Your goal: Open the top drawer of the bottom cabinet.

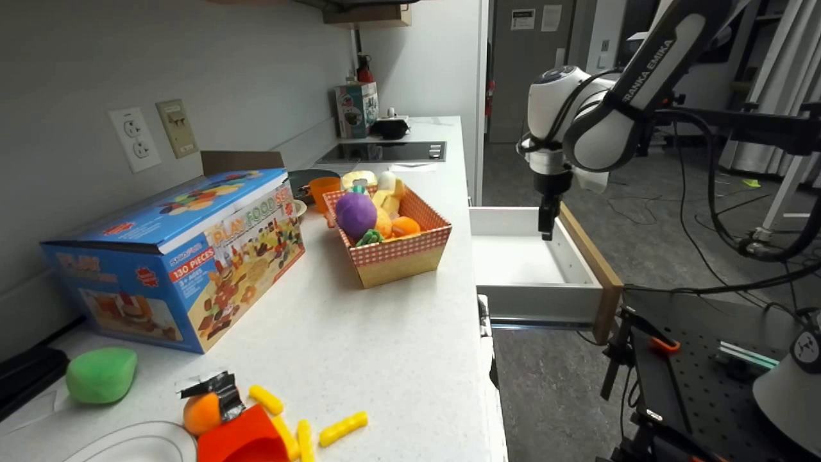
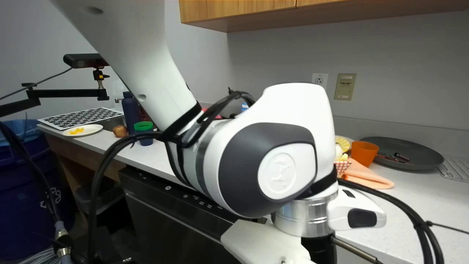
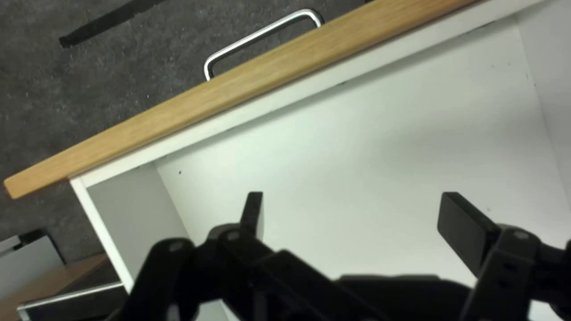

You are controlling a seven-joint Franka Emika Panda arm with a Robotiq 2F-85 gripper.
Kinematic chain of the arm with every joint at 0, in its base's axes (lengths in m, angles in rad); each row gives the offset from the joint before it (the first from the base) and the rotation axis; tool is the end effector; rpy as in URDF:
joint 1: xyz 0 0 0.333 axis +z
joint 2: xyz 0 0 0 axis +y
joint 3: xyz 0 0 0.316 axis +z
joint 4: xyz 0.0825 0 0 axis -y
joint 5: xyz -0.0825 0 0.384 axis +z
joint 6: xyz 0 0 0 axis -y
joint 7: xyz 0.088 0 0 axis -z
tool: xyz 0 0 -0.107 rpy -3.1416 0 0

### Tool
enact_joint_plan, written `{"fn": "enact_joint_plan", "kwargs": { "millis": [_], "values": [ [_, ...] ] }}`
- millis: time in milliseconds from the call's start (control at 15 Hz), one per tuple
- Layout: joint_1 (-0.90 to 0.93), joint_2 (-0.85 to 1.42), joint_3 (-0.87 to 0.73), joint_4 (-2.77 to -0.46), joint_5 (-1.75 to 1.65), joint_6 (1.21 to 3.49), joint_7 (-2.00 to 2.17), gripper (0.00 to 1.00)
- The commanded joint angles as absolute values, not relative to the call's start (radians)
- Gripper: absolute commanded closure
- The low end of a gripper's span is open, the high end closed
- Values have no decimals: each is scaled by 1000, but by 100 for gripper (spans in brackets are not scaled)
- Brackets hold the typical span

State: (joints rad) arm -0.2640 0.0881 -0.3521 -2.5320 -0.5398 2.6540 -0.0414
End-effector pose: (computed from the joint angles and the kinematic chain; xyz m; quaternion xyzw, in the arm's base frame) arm 0.3836 -0.2568 0.2448 0.9883 -0.0481 -0.0319 0.1414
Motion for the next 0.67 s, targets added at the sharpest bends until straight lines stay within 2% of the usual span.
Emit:
{"fn": "enact_joint_plan", "kwargs": {
  "millis": [0,600],
  "values": [
    [-271,-117,-343,-2654,-606,2720,-6,0],
    [-307,-382,-248,-2795,-553,2742,-37,0]
  ]
}}
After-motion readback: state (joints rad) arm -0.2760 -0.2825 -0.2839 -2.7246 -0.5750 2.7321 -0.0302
